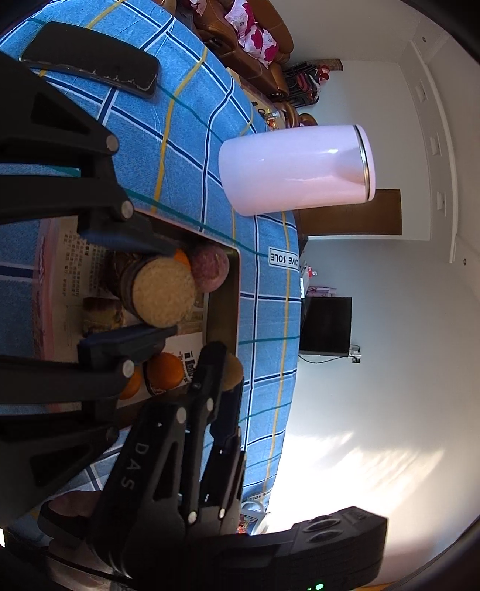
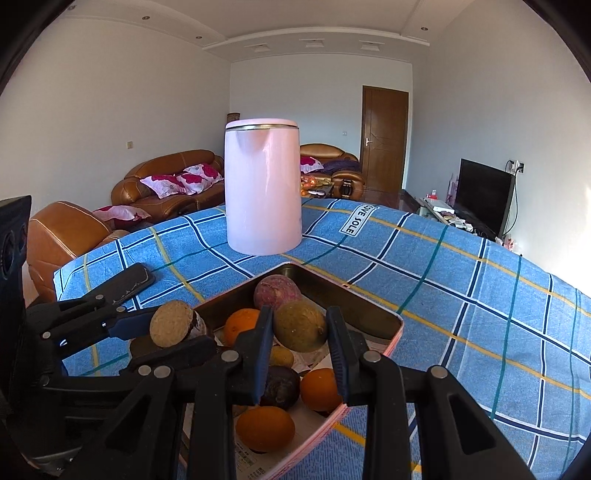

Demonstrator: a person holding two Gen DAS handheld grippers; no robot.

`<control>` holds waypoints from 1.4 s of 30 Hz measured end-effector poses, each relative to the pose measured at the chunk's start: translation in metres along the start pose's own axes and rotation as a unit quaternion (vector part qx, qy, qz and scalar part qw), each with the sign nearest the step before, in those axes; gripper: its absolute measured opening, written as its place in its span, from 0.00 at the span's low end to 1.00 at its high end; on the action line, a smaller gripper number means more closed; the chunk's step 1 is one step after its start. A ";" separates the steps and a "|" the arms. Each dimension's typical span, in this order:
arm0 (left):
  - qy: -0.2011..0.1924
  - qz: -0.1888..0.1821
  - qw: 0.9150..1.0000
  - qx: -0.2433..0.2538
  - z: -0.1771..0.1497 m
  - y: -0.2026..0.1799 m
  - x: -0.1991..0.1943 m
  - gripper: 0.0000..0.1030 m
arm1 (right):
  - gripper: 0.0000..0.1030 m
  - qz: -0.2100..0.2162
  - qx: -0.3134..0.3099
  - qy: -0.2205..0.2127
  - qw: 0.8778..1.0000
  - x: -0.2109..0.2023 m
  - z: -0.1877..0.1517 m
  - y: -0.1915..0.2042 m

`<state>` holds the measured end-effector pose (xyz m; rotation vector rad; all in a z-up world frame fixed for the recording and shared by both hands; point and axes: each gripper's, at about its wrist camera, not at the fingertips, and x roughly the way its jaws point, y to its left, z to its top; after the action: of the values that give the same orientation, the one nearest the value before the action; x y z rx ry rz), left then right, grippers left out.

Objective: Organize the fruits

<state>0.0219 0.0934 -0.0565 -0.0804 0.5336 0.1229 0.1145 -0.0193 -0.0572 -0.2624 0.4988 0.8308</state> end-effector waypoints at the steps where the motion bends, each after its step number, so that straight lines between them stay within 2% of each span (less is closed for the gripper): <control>1: 0.002 -0.001 1.000 0.000 -0.001 0.002 0.001 0.36 | 0.30 0.004 0.002 0.010 1.000 0.005 0.000 0.000; 10: 0.033 0.004 0.999 -0.004 -0.010 0.007 0.013 0.37 | 0.30 0.021 0.012 0.073 0.997 0.035 -0.011 0.002; 13: 0.031 0.007 0.999 -0.008 -0.012 0.008 0.011 0.41 | 0.30 0.028 0.015 0.083 0.996 0.037 -0.014 0.002; 14: 0.031 0.011 0.999 -0.010 -0.011 0.009 0.010 0.46 | 0.33 0.027 0.015 0.082 0.996 0.036 -0.014 0.002; 17: 0.024 0.009 1.000 -0.017 -0.012 0.013 0.004 0.62 | 0.40 0.023 0.021 0.077 0.997 0.031 -0.014 -0.002; 21: 0.011 0.011 1.000 -0.012 -0.011 0.009 -0.006 0.74 | 0.51 0.018 0.031 0.060 0.998 0.017 -0.014 -0.005; 26: 0.000 0.008 1.000 -0.008 -0.008 0.006 -0.014 0.76 | 0.52 0.011 0.036 0.041 0.998 -0.003 -0.013 -0.008; 28: -0.006 0.007 1.000 -0.007 -0.008 0.005 -0.018 0.76 | 0.55 0.008 0.041 0.033 0.999 -0.012 -0.013 -0.011; 32: -0.020 0.016 1.000 -0.012 -0.005 0.006 -0.026 0.89 | 0.60 -0.003 0.055 0.012 0.998 -0.033 -0.014 -0.016; 42: -0.034 0.016 0.999 -0.010 0.001 0.002 -0.036 0.91 | 0.69 -0.035 0.066 -0.022 0.997 -0.073 -0.016 -0.025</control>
<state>-0.0081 0.0917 -0.0373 -0.0866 0.4655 0.1624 0.0872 -0.0886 -0.0322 -0.1382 0.4982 0.7307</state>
